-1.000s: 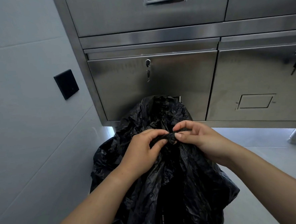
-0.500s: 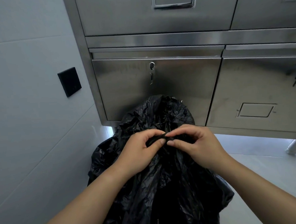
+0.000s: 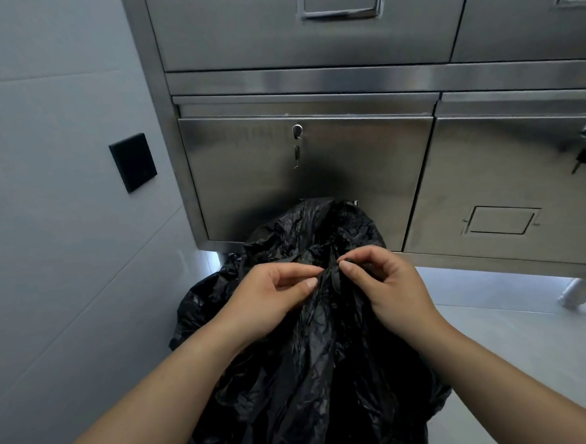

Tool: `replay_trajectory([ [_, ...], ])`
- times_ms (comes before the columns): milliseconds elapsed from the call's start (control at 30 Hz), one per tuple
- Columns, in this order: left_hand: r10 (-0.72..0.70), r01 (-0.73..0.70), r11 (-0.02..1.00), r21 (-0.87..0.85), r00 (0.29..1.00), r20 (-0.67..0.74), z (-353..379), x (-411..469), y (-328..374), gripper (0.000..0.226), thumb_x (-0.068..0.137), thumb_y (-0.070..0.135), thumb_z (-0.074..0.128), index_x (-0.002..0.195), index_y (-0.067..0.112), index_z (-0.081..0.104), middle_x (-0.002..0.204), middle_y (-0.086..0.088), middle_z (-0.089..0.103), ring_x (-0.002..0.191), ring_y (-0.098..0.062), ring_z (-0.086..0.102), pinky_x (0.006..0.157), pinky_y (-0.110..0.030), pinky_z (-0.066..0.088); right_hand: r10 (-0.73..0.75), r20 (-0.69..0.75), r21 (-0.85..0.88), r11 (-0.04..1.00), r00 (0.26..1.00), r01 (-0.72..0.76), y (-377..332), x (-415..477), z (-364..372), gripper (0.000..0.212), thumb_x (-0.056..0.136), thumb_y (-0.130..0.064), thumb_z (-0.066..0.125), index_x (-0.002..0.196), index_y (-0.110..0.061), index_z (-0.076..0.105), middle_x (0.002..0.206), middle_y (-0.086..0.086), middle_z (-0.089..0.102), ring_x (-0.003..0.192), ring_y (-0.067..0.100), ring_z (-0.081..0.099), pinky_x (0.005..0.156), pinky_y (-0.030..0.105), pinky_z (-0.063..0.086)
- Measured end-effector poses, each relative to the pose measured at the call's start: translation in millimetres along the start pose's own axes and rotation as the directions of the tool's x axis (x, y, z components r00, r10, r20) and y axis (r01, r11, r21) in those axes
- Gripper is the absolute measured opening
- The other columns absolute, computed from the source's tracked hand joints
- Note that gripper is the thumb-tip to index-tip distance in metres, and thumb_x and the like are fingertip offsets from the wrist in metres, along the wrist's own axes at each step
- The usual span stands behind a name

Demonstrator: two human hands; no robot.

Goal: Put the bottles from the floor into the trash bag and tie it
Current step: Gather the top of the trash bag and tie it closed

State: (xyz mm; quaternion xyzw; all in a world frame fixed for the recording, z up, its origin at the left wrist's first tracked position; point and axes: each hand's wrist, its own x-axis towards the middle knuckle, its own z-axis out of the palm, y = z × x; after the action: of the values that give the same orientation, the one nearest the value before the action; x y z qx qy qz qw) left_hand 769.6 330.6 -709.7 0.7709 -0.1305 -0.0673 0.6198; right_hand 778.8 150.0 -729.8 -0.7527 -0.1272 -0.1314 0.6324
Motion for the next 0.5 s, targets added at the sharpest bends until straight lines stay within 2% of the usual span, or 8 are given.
replay_trajectory([
  [133, -0.026, 0.027, 0.999, -0.02, 0.999, 0.033, 7.4, 0.6, -2.8, 0.023, 0.088, 0.007, 0.058, 0.11, 0.01, 0.066, 0.098, -0.001, 0.072, 0.085, 0.0, 0.066, 0.079, -0.01, 0.049, -0.023, -0.018, -0.002, 1.0, 1.0, 0.022, 1.1, -2.1, 2.6, 0.017, 0.08, -0.017, 0.069, 0.077, -0.034, 0.068, 0.08, -0.009, 0.072, 0.079, 0.007, 0.066, 0.074, 0.017, 0.049],
  [200, -0.017, 0.017, 1.0, -0.004, 0.999, 0.049, 9.5, 0.6, -4.7, 0.02, 0.089, 0.006, 0.058, 0.105, 0.011, 0.068, 0.095, -0.001, 0.073, 0.084, -0.001, 0.067, 0.079, -0.012, 0.05, -0.019, -0.018, -0.007, 1.0, 1.0, 0.019, 2.3, -3.0, 3.6, 0.016, 0.079, -0.017, 0.07, 0.076, -0.033, 0.069, 0.08, -0.009, 0.072, 0.079, 0.007, 0.066, 0.074, 0.018, 0.049],
  [267, 0.0, 0.0, 0.999, 0.053, 1.0, 0.007, 9.9, 0.6, -6.0, 0.016, 0.087, 0.008, 0.061, 0.097, 0.014, 0.071, 0.092, 0.0, 0.074, 0.084, -0.006, 0.068, 0.08, -0.017, 0.053, -0.001, -0.021, -0.018, 1.0, 1.0, 0.0, 3.2, -3.9, 4.0, 0.013, 0.078, -0.019, 0.072, 0.075, -0.031, 0.071, 0.081, -0.007, 0.073, 0.08, 0.009, 0.067, 0.077, 0.021, 0.051],
  [333, 0.032, -0.016, 0.984, 0.18, 0.996, -0.087, 8.8, 1.6, -7.0, 0.011, 0.083, 0.014, 0.067, 0.086, 0.023, 0.073, 0.084, 0.002, 0.075, 0.08, -0.01, 0.069, 0.079, -0.022, 0.053, 0.023, -0.036, -0.029, 0.999, 0.999, -0.024, 3.6, -4.0, 3.7, 0.012, 0.077, -0.02, 0.072, 0.072, -0.031, 0.071, 0.08, -0.008, 0.073, 0.08, 0.008, 0.068, 0.076, 0.021, 0.052],
  [400, 0.09, -0.031, 0.946, 0.323, 0.982, -0.168, 6.5, 2.8, -7.3, 0.01, 0.077, 0.021, 0.074, 0.074, 0.031, 0.072, 0.074, 0.009, 0.074, 0.073, -0.004, 0.068, 0.071, -0.014, 0.051, 0.058, -0.07, -0.026, 0.998, 0.996, -0.06, 5.1, -4.1, 4.0, 0.011, 0.077, -0.021, 0.073, 0.07, -0.029, 0.07, 0.077, -0.008, 0.073, 0.077, 0.007, 0.068, 0.073, 0.017, 0.051],
  [500, 0.156, -0.069, 0.925, 0.375, 0.966, -0.205, 3.0, 4.2, -6.3, 0.013, 0.072, 0.027, 0.077, 0.066, 0.037, 0.071, 0.067, 0.018, 0.072, 0.065, 0.005, 0.065, 0.061, -0.003, 0.043, 0.151, -0.154, 0.046, 0.988, 0.977, -0.145, 6.6, -4.2, 6.5, 0.011, 0.078, -0.02, 0.072, 0.069, -0.024, 0.068, 0.082, -0.002, 0.071, 0.075, 0.007, 0.064, 0.071, 0.016, 0.047],
])
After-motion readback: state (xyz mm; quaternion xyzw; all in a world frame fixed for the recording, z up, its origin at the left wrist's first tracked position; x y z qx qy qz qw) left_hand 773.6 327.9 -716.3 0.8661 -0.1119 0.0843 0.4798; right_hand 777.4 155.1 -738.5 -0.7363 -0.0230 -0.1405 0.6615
